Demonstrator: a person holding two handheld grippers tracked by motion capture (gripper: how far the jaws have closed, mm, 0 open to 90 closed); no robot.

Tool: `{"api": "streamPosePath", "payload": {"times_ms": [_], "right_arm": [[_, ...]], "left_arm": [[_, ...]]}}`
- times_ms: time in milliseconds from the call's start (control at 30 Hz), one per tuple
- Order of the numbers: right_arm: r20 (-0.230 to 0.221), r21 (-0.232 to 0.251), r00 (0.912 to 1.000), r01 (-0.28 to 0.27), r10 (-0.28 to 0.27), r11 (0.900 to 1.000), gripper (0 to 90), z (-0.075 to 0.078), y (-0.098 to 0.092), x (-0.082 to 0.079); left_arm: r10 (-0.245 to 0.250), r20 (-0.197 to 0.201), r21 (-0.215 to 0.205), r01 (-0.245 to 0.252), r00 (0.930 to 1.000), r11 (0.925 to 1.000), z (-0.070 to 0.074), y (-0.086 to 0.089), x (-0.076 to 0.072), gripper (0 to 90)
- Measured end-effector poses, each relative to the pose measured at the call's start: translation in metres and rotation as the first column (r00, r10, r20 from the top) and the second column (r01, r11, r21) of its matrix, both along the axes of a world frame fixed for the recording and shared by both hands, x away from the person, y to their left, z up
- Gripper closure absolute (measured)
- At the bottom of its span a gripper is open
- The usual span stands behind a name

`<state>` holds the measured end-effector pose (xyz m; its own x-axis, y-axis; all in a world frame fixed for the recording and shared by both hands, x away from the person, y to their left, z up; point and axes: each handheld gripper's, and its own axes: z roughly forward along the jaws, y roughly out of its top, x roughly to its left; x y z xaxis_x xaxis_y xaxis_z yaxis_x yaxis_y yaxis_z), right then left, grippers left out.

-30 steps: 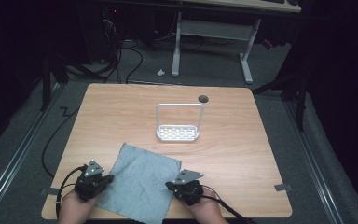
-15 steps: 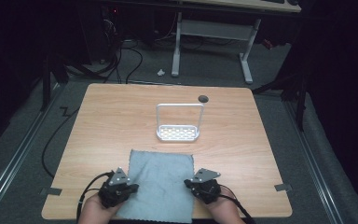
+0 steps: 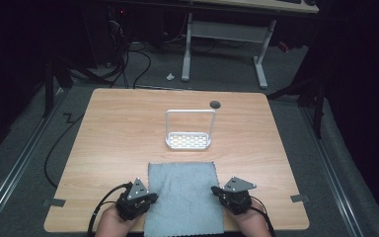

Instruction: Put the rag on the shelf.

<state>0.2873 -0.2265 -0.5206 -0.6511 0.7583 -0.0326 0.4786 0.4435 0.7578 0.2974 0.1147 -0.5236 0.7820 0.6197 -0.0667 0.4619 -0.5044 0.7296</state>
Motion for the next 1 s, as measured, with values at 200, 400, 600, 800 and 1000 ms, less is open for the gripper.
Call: {"api": "streamPosePath", "payload": {"times_ms": [200, 400, 600, 800, 1000], "right_arm": [[-0.029, -0.004, 0.9984, 0.049, -0.049, 0.999, 90.0, -0.005, -0.007, 0.015], [-0.044, -0.022, 0.9984, 0.034, -0.035, 0.999, 90.0, -0.007, -0.009, 0.005], [-0.030, -0.012, 0.9980, 0.056, -0.057, 0.998, 90.0, -0.005, -0.022, -0.010], [-0.008, 0.052, 0.9947, 0.103, -0.103, 0.993, 88.7, 0.000, -0.034, -0.009], [-0.020, 0.063, 0.9942, 0.107, -0.106, 0.992, 86.6, -0.002, -0.037, -0.008]], "left_arm": [[-0.021, -0.001, 0.015, 0.021, 0.9998, 0.9997, -0.003, -0.002, -0.002, 86.0], [-0.147, -0.026, 0.007, 0.147, 0.9888, 0.9891, -0.002, -0.004, -0.013, 86.8], [-0.113, -0.013, -0.004, 0.113, 0.9935, 0.9936, -0.001, -0.001, -0.007, 83.1], [0.059, -0.020, -0.097, -0.061, 0.9981, 0.9935, 0.004, 0.012, 0.009, 71.4], [0.180, -0.067, -0.134, -0.187, 0.9814, 0.9731, 0.003, 0.028, 0.041, 60.4]]}}
